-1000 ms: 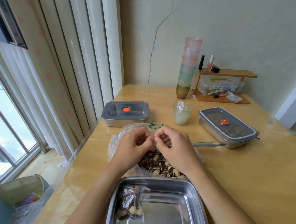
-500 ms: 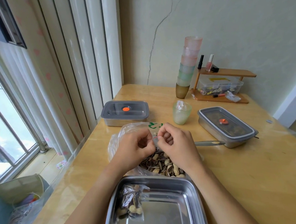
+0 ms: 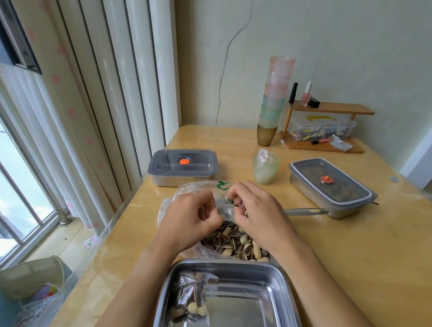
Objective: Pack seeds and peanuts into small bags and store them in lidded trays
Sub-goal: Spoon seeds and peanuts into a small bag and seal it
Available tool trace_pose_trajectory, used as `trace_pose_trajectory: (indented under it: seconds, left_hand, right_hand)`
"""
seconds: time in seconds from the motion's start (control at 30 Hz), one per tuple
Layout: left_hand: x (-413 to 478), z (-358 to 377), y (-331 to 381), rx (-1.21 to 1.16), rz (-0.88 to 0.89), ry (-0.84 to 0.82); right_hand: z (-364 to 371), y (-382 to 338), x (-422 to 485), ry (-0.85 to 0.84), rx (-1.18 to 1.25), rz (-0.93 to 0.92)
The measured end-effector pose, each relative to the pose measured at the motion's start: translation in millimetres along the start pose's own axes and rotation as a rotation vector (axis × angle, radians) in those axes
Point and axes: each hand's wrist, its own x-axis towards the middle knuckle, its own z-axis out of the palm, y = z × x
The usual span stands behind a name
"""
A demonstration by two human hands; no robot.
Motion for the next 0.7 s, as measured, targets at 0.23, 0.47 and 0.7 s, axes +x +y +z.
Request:
trace_pose_trajectory:
  seconds: [0.23,0.47,0.7]
  left_hand:
    - [-3,-4,3,-0.076,0.105,-0.020]
    - [-3,5,-5,-0.014,0.090,-0.097]
    - [-1,5,-8,-0.025,0.065,-0.007]
  right_hand:
    - [5,2,-1,0.026,0.377,0.225]
    - [-2,-3,2,0.014,0.853,0.454]
    - [-7,-10,0,0.156,0.675,0.262]
